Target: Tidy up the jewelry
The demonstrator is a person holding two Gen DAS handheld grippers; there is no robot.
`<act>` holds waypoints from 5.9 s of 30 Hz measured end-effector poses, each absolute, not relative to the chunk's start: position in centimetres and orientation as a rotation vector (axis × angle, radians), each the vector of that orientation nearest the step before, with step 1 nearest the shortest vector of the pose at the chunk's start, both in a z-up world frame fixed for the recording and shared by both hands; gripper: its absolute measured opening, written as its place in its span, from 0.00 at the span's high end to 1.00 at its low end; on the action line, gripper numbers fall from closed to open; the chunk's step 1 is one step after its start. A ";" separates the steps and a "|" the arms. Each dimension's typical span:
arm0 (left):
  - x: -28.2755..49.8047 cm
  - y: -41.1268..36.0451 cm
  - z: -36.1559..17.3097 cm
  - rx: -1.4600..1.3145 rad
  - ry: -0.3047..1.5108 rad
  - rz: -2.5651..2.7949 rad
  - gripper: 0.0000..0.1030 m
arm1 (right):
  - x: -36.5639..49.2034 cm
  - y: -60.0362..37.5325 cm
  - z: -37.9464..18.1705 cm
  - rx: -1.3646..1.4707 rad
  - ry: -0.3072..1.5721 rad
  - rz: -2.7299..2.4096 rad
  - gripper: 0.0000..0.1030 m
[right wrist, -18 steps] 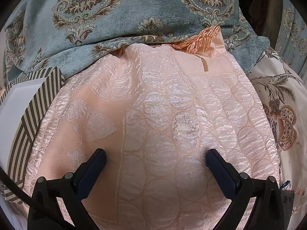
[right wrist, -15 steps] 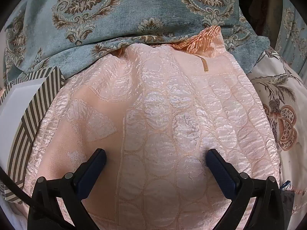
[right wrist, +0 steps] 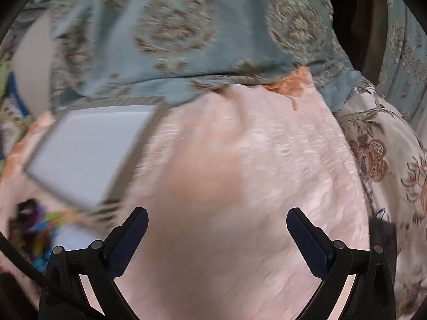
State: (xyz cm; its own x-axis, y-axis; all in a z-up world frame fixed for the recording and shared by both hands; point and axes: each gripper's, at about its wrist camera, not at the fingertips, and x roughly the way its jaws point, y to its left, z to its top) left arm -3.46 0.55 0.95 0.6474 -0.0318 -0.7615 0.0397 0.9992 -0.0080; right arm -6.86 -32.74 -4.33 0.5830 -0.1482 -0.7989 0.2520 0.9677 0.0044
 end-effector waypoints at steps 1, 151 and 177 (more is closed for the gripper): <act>-3.7 0.5 1.2 0.012 0.861 -0.042 0.56 | -7.6 -31.7 -3.9 0.128 0.910 -0.216 0.00; -4.0 4.2 4.1 -0.210 0.952 -0.211 0.56 | -9.3 -21.2 2.3 0.095 0.890 0.034 0.00; -4.8 -0.6 -5.3 -0.070 1.174 -0.203 0.56 | -6.7 -24.3 -6.8 0.083 0.981 0.155 0.16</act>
State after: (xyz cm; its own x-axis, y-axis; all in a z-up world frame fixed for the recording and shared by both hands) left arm -4.82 -0.59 -5.29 0.3707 -0.1947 -0.9081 0.1223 0.9795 -0.1601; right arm -6.68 -24.27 -6.76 0.5465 0.1684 -0.8203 -0.0934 0.9857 0.1401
